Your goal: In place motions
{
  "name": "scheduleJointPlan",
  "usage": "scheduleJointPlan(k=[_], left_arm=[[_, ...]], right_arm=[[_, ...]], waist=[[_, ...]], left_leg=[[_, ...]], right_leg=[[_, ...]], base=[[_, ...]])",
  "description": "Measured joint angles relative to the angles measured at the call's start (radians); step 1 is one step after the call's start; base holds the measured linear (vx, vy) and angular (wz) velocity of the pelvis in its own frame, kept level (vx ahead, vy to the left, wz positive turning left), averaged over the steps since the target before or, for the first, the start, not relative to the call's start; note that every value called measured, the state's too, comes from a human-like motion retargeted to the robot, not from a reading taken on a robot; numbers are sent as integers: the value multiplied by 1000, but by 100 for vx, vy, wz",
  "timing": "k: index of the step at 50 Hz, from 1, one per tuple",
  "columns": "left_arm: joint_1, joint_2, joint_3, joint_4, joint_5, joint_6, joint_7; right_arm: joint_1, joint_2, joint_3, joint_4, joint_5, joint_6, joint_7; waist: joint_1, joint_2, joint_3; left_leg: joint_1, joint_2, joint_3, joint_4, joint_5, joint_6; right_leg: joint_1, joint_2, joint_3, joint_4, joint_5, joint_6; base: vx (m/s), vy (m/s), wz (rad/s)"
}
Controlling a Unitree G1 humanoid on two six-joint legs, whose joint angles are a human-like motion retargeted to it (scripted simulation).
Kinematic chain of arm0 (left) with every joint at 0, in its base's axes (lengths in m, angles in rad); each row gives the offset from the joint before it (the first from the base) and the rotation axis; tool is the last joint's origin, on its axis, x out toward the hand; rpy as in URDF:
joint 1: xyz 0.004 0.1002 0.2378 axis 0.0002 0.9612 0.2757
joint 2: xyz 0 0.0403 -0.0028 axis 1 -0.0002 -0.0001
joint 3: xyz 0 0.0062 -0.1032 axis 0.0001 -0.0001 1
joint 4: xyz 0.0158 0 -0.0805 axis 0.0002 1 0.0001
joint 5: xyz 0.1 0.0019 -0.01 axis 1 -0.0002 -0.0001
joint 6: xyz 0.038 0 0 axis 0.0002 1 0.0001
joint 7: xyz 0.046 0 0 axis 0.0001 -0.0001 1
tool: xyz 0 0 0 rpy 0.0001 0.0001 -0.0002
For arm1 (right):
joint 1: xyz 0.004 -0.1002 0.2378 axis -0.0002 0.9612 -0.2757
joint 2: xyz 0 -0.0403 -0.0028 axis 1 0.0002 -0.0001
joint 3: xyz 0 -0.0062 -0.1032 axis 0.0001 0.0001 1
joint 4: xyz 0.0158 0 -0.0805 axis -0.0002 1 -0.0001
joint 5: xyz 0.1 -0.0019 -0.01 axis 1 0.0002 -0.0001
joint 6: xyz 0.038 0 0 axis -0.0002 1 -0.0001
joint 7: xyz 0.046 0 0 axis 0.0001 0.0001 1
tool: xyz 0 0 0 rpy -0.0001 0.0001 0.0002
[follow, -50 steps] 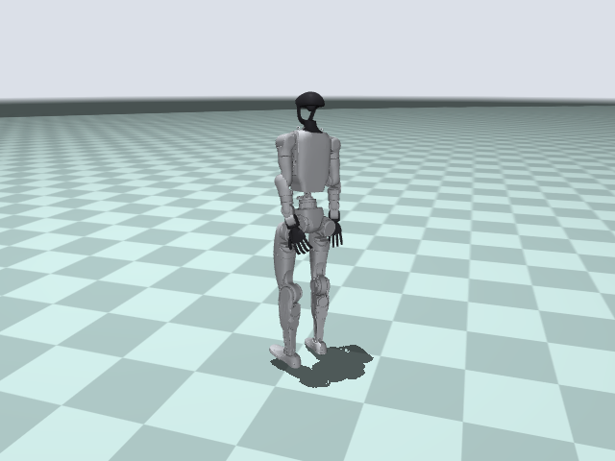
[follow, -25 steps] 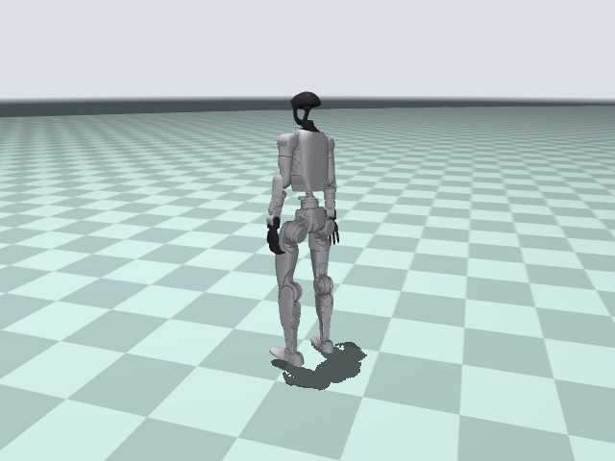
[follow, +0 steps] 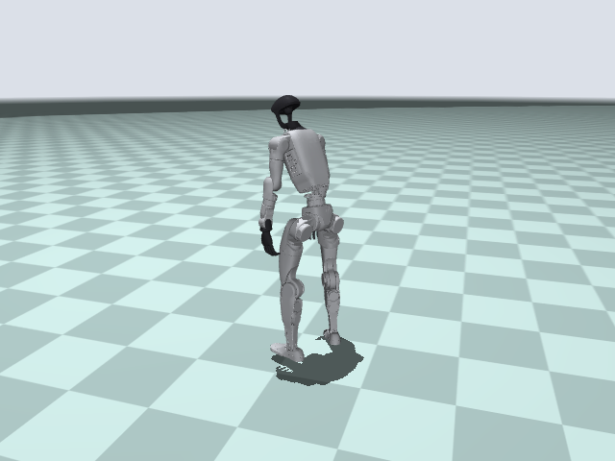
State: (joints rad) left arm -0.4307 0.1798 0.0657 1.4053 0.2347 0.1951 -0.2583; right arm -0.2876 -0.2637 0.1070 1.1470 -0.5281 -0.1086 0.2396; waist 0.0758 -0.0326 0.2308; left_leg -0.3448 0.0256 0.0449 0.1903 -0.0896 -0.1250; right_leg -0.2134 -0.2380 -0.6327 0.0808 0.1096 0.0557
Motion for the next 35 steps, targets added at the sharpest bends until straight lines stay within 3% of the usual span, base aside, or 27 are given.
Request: scheduleJointPlan(k=[4,9,14,21,28,35], left_arm=[[-168,7,-50,-58,-29,-43,28],[-364,55,-105,-156,-38,-59,44],[-513,114,-152,-260,-64,-77,28],[-650,100,-184,-350,-69,-132,50],[-652,87,-215,-361,-74,-167,62],[-501,112,-223,-355,-63,-170,14]], right_arm=[[-140,-57,-11,-39,24,-5,21],[-338,-138,10,-145,9,-31,28],[-508,-183,45,-254,8,-52,51],[-618,-265,77,-386,65,-105,41],[-662,-323,156,-369,149,-154,34],[-596,-328,241,-343,111,-204,44]], waist=[[28,17,53],[32,27,87],[40,34,101],[66,30,160],[77,-10,280],[98,-11,289]], left_leg=[[-158,27,16,27,-12,-24],[-472,102,71,230,-42,-45],[-814,144,40,570,-100,-6],[-1141,150,19,1036,-239,23],[-1225,175,93,1479,-397,100],[-1225,246,121,1812,-509,201]], right_leg=[[-154,-7,-1,59,-21,13],[-461,19,104,238,-87,-38],[-800,49,229,550,-190,-55],[-1163,65,353,1028,-355,-73],[-1332,65,423,1523,-542,-156],[-1357,70,399,1856,-671,-252]], base=[[-38,-4,32],[-40,2,-23],[-26,5,-67],[-6,6,-35],[6,5,-24],[22,3,-41]])
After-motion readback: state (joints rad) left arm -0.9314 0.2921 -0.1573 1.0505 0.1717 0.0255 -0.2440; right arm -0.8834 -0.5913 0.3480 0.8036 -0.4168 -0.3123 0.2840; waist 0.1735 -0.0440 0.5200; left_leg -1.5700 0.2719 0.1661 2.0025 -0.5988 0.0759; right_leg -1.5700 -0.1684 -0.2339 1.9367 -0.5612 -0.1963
